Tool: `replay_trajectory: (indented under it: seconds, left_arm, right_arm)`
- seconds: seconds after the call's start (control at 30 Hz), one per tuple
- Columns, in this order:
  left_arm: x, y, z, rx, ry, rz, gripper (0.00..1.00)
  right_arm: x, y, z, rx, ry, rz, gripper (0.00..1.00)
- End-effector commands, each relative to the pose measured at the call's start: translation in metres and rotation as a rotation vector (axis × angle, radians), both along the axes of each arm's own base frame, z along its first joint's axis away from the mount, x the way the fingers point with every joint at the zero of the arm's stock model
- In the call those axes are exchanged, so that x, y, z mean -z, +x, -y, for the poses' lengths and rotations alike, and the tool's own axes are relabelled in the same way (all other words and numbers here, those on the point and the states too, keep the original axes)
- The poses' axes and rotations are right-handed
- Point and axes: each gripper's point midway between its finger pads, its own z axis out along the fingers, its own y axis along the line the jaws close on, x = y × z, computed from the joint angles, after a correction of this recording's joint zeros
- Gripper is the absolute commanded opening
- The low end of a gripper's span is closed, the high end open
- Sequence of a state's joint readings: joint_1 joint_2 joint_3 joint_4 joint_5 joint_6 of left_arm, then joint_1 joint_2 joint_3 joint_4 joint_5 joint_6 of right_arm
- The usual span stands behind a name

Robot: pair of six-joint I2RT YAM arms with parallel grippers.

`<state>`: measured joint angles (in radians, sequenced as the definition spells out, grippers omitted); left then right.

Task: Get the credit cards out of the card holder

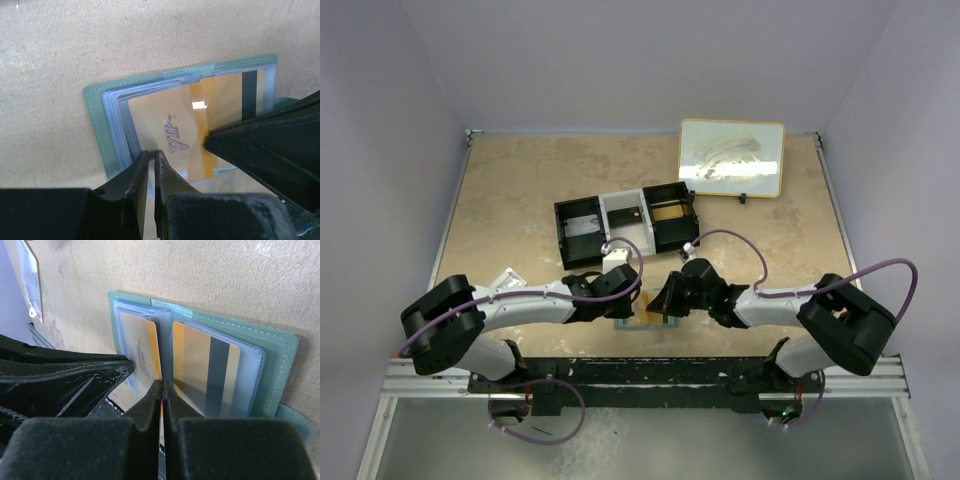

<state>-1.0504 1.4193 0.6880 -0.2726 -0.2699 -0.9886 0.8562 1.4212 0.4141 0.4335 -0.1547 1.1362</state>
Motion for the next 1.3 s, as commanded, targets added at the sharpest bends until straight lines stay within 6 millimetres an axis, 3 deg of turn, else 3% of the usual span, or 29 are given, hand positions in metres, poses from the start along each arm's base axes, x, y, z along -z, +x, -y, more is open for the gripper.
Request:
replay_trajectory:
  seconds: [0.0, 0.1, 0.23, 0.4, 0.7, 0.97, 1.27]
  left_arm:
    - [0.001, 0.001, -0.006, -0.026, 0.019, 0.012, 0.06]
    - [0.002, 0.0, -0.005, -0.02, 0.019, 0.011, 0.05]
    - [0.003, -0.001, -0.005, -0.015, 0.019, 0.009, 0.04]
    - [0.003, -0.001, -0.004, -0.012, 0.019, 0.008, 0.03]
    - [0.003, -0.001, -0.007, -0.015, 0.035, 0.014, 0.03]
    - [0.008, -0.001, -0.016, -0.019, 0.082, 0.02, 0.02]
    - [-0.006, 0.004, -0.011, -0.026, 0.056, 0.045, 0.05]
  right_arm:
    - [-0.001, 0.001, -0.005, 0.011, 0.046, -0.017, 0.04]
    - [0.001, 0.0, -0.006, 0.007, 0.057, -0.025, 0.06]
    - [0.0, 0.0, -0.007, 0.008, 0.085, -0.028, 0.19]
    - [0.001, 0.002, -0.007, 0.016, 0.084, -0.032, 0.22]
    - [-0.002, 0.004, -0.002, 0.024, 0.075, -0.014, 0.05]
    - [-0.007, 0.009, 0.025, 0.098, 0.038, 0.017, 0.05]
    - [-0.005, 0.007, 0.025, 0.086, 0.044, 0.01, 0.05]
